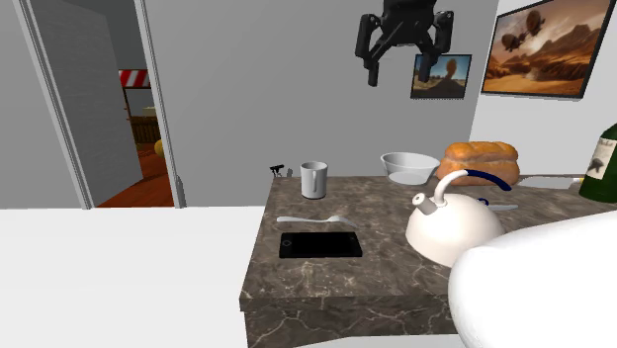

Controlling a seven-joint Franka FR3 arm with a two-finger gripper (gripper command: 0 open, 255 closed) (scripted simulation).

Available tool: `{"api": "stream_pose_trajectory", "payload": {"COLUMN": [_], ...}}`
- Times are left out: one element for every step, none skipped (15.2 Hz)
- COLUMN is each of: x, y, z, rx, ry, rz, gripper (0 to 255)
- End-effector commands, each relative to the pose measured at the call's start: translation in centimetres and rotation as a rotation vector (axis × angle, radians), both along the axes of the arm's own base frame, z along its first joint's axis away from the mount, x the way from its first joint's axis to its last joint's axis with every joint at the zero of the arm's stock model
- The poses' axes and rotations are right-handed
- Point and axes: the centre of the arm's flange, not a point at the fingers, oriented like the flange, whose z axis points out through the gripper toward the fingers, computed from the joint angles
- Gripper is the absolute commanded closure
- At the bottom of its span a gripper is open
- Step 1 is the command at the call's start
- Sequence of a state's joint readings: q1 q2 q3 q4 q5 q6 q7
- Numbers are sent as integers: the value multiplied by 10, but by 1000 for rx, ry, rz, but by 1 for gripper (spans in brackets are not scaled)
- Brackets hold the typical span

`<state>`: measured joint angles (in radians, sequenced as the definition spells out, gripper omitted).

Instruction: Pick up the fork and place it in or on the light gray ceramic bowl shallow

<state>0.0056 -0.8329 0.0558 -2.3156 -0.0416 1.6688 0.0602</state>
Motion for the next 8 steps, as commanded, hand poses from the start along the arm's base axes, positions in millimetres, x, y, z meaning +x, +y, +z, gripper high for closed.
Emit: {"api": "stream_pose_trajectory", "payload": {"x": [0,6,13,19,25,31,37,43], "y": [0,1,3,5,7,10,12,15], "z": [0,-11,-22,-33,-44,-55,-66,-77], "rx": [0,-7,-13,-20,-27,-34,-40,-47], "ry": [0,0,-1,-1,-2,-2,-3,-3], "rz": [0,52,105,157,209,261,314,366], "gripper": [0,0,0,0,0,0,0,0]}}
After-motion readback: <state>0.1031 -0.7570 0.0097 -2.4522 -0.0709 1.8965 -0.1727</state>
